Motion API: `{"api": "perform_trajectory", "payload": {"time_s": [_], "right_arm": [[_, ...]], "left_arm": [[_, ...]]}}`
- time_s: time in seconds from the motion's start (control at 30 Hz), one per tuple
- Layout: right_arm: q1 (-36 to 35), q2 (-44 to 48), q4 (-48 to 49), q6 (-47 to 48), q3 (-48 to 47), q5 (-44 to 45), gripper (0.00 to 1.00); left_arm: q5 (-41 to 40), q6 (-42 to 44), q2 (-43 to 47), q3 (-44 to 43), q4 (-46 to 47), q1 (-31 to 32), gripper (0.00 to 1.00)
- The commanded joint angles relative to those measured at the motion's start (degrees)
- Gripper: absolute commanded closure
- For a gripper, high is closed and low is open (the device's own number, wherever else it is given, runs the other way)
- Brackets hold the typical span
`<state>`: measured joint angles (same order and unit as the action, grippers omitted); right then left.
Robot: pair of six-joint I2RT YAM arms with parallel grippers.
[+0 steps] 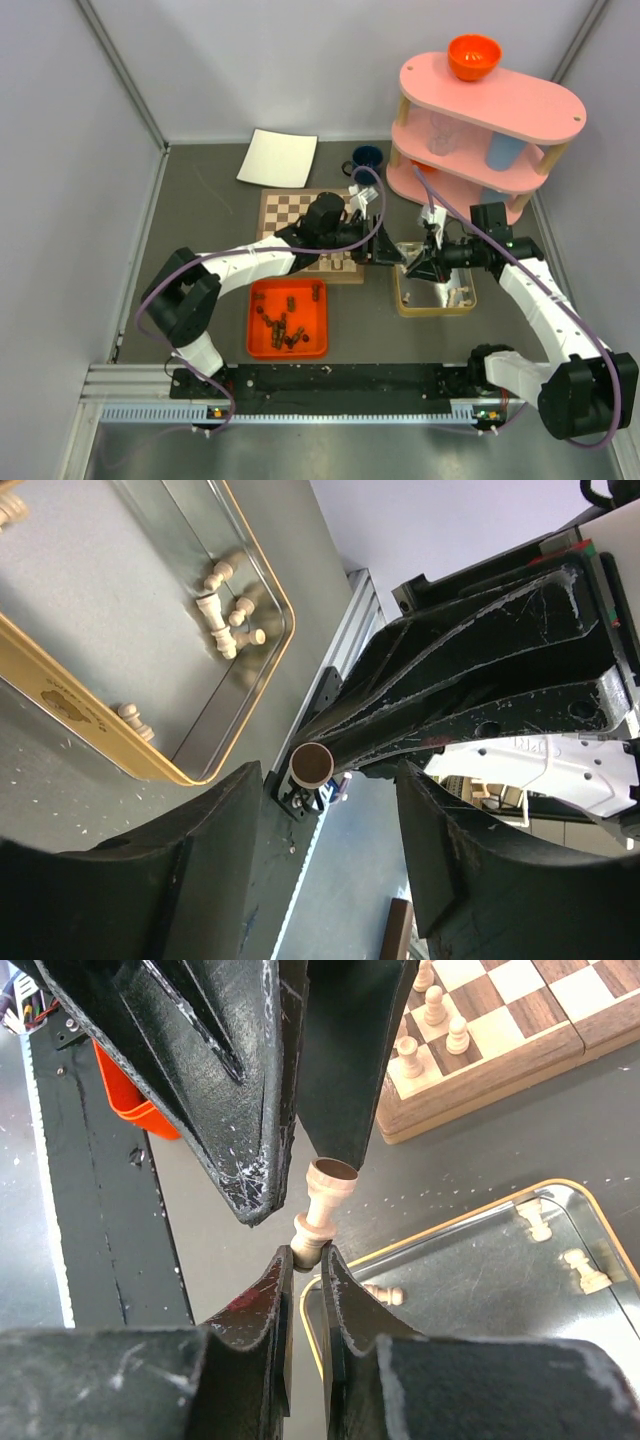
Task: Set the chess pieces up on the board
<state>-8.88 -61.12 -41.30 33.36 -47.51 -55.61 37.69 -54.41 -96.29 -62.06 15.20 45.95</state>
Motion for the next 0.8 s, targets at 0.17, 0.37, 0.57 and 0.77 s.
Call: {"api": "perform_trajectory", "payload": {"time_s": [0.17, 0.37, 0.57, 0.77], "right_arm": [[-0.69, 1.27, -0.10, 1.70, -0.83, -2.75, 1.00], [-1.40, 0.83, -0.45, 2.23, -0.83, -2.92, 1.00], [-1.84, 0.74, -0.71, 2.49, -0.75, -2.22, 0.99], [-1.75, 0.83, -0.63, 1.71, -1.18, -0.91, 0.78]], "left_arm": [[3.09, 3.70, -1.62, -3.85, -2.28, 0.80, 0.48], [3.53, 3.70, -2.15, -4.29, -2.11, 1.07, 0.61], [3.35, 2.21, -1.36, -2.80, 0.52, 0.98, 0.92], [1.60, -2.18, 1.63, 2.29, 6.94, 0.89, 1.00]]}}
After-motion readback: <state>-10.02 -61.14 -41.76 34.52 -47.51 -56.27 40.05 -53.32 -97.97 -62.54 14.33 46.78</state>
